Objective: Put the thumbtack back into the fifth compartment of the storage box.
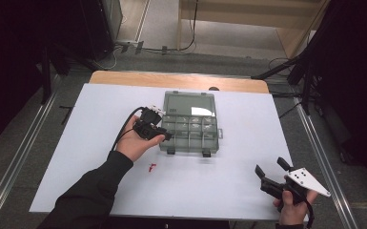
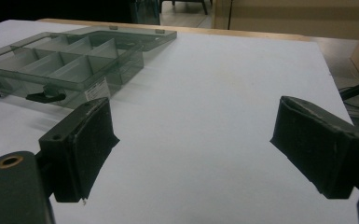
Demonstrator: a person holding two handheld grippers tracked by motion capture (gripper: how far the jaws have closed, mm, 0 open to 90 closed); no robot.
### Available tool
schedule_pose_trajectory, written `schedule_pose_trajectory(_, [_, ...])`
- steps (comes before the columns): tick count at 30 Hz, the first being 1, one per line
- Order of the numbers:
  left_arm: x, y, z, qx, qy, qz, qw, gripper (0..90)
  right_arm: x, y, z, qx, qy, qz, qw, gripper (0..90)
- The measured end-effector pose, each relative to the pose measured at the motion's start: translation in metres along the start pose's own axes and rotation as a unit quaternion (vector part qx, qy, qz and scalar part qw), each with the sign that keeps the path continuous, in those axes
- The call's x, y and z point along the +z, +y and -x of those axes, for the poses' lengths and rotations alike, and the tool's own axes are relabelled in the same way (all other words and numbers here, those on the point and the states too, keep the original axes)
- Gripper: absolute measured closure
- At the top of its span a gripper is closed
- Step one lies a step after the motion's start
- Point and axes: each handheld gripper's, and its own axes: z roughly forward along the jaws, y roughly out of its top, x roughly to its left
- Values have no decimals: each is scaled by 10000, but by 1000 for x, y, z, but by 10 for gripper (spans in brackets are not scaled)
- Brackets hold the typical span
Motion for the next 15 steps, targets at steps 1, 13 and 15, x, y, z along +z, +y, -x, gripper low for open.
schedule_pose_trajectory(1, [-1, 0, 1, -3, -34, 1, 10000, 517, 0, 0, 1, -21, 0, 10, 10000, 129])
schedule_pose_trajectory(13, [-13, -7, 9, 115, 20, 59, 9999, 0, 0, 0, 0, -7, 12, -2, 10000, 128])
schedule_pose_trajectory(15, [-14, -10, 11, 122, 47, 79, 9999, 0, 0, 0, 1, -19, 12, 4, 10000, 128])
